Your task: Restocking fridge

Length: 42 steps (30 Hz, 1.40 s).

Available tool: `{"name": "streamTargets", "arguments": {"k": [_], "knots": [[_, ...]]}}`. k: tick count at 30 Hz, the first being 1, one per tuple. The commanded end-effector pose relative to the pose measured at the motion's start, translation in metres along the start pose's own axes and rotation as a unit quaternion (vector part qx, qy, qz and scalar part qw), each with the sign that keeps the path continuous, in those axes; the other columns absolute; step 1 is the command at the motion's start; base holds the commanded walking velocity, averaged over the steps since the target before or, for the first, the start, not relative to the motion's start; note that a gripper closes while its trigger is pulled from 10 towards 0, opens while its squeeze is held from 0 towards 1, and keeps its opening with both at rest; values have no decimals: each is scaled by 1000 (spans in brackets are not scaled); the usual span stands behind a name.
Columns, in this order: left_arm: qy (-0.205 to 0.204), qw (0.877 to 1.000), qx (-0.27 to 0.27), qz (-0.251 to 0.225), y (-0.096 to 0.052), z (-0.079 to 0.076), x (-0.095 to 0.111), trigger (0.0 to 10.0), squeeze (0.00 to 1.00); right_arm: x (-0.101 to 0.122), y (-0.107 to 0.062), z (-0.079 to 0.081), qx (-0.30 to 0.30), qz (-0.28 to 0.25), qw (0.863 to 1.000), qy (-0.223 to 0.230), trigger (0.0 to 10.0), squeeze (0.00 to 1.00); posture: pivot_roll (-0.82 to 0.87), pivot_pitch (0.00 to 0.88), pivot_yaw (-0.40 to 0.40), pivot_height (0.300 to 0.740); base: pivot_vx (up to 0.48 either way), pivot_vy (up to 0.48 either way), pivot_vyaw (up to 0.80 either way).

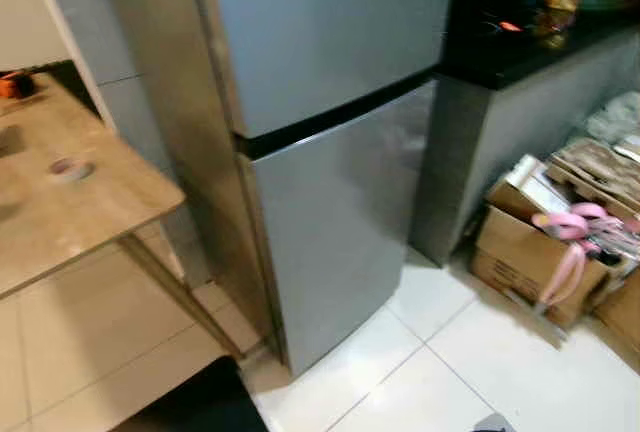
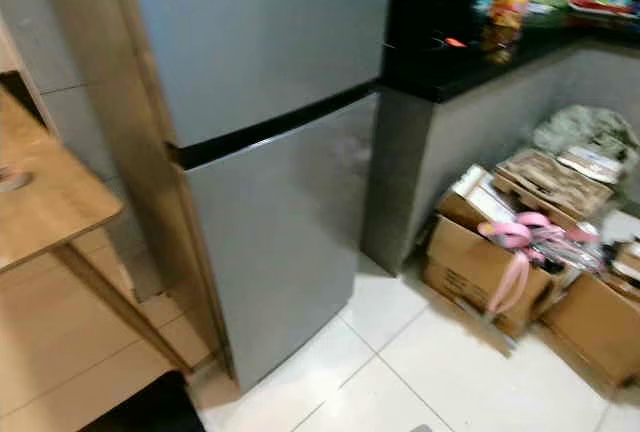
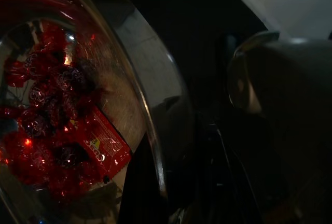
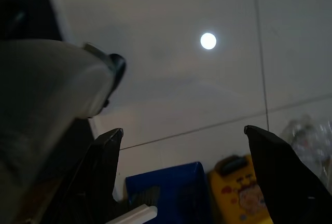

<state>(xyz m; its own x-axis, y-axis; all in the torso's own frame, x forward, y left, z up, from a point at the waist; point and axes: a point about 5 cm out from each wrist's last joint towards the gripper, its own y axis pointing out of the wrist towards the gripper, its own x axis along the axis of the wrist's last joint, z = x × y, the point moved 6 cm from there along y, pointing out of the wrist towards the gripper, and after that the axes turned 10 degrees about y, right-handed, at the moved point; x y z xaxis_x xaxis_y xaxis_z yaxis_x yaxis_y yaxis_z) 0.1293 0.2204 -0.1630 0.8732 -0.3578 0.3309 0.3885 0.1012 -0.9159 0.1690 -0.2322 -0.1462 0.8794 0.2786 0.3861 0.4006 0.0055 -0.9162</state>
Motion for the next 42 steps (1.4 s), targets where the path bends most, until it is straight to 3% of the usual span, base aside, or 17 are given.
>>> {"name": "streamTargets", "arguments": {"k": [1, 11, 27, 31, 42], "knots": [[0, 1000, -13, 4, 0, -10, -2, 10000, 0, 1, 0, 2, 4, -2, 1000, 2, 10000, 0, -120, 0, -28, 740, 0, 0, 744], [8, 1000, -14, 7, 0, -11, -4, 10000, 0, 1, 1, 9, 12, -2, 1000, 1, 10000, 0, -120, 0, -28, 740, 0, 0, 741], [18, 1000, -22, 7, 0, -15, -4, 10000, 0, 1, 1, 6, -1, -4, 1000, -11, 10000, 0, -117, 0, -26, 740, 0, 0, 730], [20, 999, -24, 8, -1, -15, -6, 10000, 0, 3, 1, 3, -15, -7, 1000, -13, 10000, 0, -117, 0, -26, 740, 0, 0, 0], [20, 999, -26, 13, -1, -15, -8, 10000, 0, 5, 1, 1, -17, -11, 999, -25, 10000, 0, -116, 0, -25, 740, 0, -476, 0]]}}
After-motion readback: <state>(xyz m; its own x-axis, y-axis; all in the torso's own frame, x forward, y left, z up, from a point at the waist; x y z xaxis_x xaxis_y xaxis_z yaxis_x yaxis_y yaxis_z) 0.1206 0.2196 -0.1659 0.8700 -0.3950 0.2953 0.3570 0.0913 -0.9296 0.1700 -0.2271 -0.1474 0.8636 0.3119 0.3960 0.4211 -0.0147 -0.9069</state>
